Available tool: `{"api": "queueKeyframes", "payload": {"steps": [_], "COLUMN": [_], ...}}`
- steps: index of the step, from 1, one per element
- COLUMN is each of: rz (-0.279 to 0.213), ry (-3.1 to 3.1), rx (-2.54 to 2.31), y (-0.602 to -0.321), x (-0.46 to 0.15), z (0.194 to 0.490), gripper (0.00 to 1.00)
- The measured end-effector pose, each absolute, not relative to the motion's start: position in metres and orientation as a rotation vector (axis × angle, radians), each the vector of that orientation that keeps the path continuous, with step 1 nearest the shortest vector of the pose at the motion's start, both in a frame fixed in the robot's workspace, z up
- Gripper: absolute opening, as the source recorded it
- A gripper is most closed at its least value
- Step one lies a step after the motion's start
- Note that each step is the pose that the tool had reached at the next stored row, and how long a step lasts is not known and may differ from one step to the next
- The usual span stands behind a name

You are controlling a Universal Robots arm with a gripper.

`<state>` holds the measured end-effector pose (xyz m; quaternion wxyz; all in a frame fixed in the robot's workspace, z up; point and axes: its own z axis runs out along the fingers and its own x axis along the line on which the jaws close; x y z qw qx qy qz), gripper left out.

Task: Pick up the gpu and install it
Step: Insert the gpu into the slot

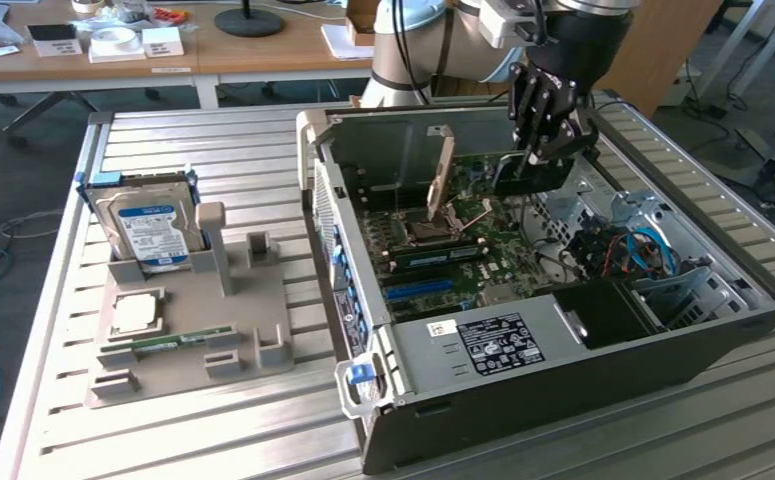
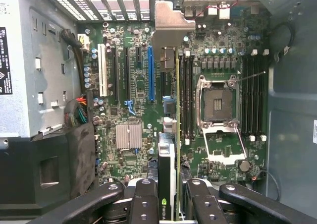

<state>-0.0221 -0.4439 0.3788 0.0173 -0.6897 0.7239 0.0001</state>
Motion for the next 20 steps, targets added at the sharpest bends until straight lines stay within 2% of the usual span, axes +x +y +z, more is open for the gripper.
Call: {"api": "queueKeyframes", "payload": {"steps": [20], "rz": [0.015], "ry": [2.26], "rx": [-2.153], "y": [-0.444], "x": [-0.026], "z": [0.368], "gripper": [0.27]}}
